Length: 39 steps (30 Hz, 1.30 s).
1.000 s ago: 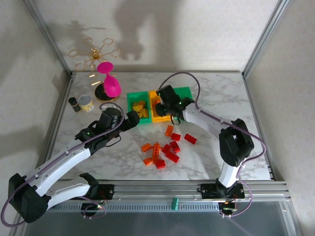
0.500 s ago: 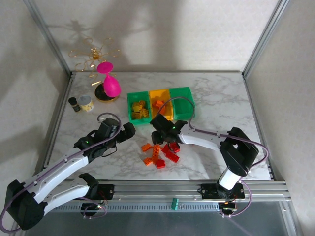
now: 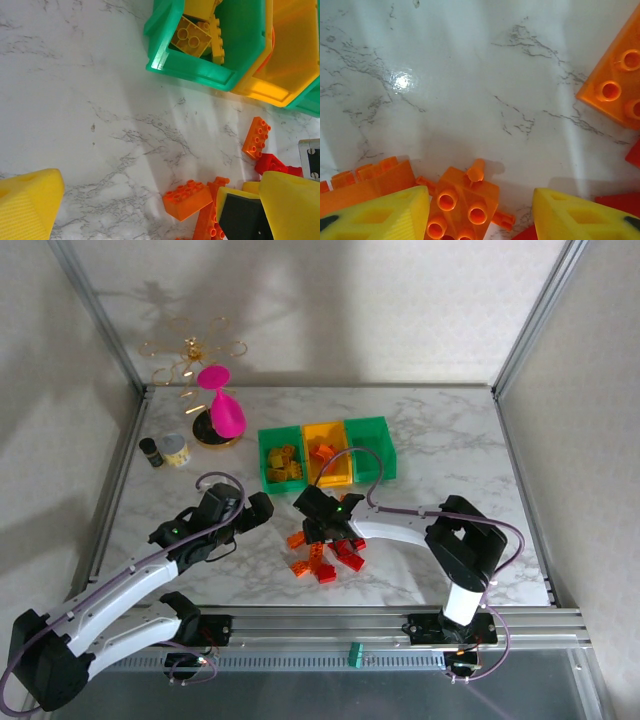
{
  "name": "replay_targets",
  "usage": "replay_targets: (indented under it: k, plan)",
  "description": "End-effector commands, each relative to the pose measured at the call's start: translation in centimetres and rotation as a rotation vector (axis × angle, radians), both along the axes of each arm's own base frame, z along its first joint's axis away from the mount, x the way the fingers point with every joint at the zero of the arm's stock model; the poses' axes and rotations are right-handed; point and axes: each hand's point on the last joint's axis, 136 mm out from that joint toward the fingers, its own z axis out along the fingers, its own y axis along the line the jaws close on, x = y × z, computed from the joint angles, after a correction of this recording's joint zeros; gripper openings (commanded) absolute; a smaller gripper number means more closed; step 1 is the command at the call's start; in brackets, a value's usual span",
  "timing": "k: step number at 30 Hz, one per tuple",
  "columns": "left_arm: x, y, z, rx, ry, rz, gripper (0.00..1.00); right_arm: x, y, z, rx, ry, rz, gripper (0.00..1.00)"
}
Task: Sort the legos into containers by color
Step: Pick up the lego from the bottom-center of the table.
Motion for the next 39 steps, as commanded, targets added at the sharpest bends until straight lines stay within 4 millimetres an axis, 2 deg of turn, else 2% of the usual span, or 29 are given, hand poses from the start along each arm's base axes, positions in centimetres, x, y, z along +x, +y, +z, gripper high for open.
replay_targets:
  k: [1, 11, 17, 21, 28, 34, 39]
  plan:
    - [-0.4, 0.5, -0.4, 0.015, 0.014, 0.019, 1.00, 0.0, 0.4, -0.4, -0.032, -0.005, 0.006, 0.56]
    - [-0.6, 0.8, 0.0, 0.015, 0.005, 0.027, 1.00, -0.2, 1.3, -0.9, -0.066, -0.006, 0.038, 0.52]
    - [-0.6, 0.9, 0.2, 0.018, 0.001, 0.029, 1.00, -0.1, 2.6, -0.9, -0.057, -0.005, 0.064, 0.51]
    - [-0.6, 1.0, 0.3, 0.019, 0.002, 0.032, 1.00, -0.2, 3.5, -1.0, -0.051, -0.004, 0.084, 0.47]
    - [-0.5, 1.2, 0.2, 0.029, -0.001, 0.035, 1.00, -0.2, 3.2, -1.7, -0.077, -0.003, 0.080, 0.37]
    - [-0.2, 0.9, 0.5, 0.031, -0.005, 0.030, 1.00, 0.5, 3.7, -0.5, -0.063, -0.040, 0.077, 0.30]
    - [0.2, 0.5, 1.5, 0.012, -0.027, 0.021, 1.00, 2.1, 3.8, 3.0, -0.001, -0.118, 0.057, 0.28]
